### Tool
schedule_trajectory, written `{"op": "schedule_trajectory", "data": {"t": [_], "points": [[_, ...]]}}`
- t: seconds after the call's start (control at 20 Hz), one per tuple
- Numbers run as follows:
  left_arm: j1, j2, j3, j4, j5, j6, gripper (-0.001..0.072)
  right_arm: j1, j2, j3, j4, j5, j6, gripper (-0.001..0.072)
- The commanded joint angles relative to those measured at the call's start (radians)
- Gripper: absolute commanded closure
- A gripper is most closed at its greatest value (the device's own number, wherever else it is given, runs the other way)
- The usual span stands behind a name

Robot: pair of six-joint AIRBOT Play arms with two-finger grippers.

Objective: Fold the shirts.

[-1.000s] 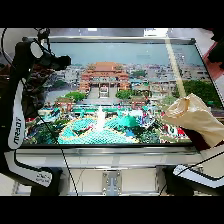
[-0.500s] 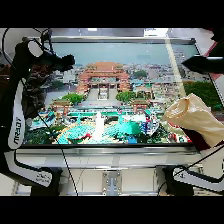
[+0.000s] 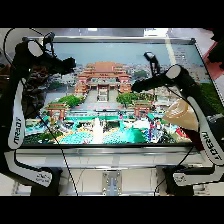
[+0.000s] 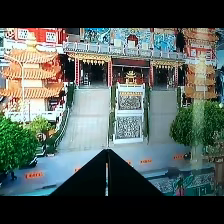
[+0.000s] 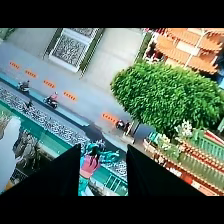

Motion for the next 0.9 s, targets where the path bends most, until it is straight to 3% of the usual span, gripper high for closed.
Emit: {"op": "schedule_trajectory", "data": {"t": [0.0, 0.45, 0.85], "points": [[-0.001, 0.001, 0.000, 0.000, -0.004, 0.002, 0.0696, 0.067, -0.032, -0.026, -0.026, -0.024, 0.011, 0.0374], [0.000, 0.001, -0.002, 0.000, -0.006, 0.031, 0.0696, 0.072, -0.032, -0.026, -0.010, -0.034, 0.261, 0.0373], [0.000, 0.001, -0.002, 0.000, -0.006, 0.032, 0.0696, 0.072, -0.032, -0.025, -0.011, -0.025, 0.266, 0.0373]]}}
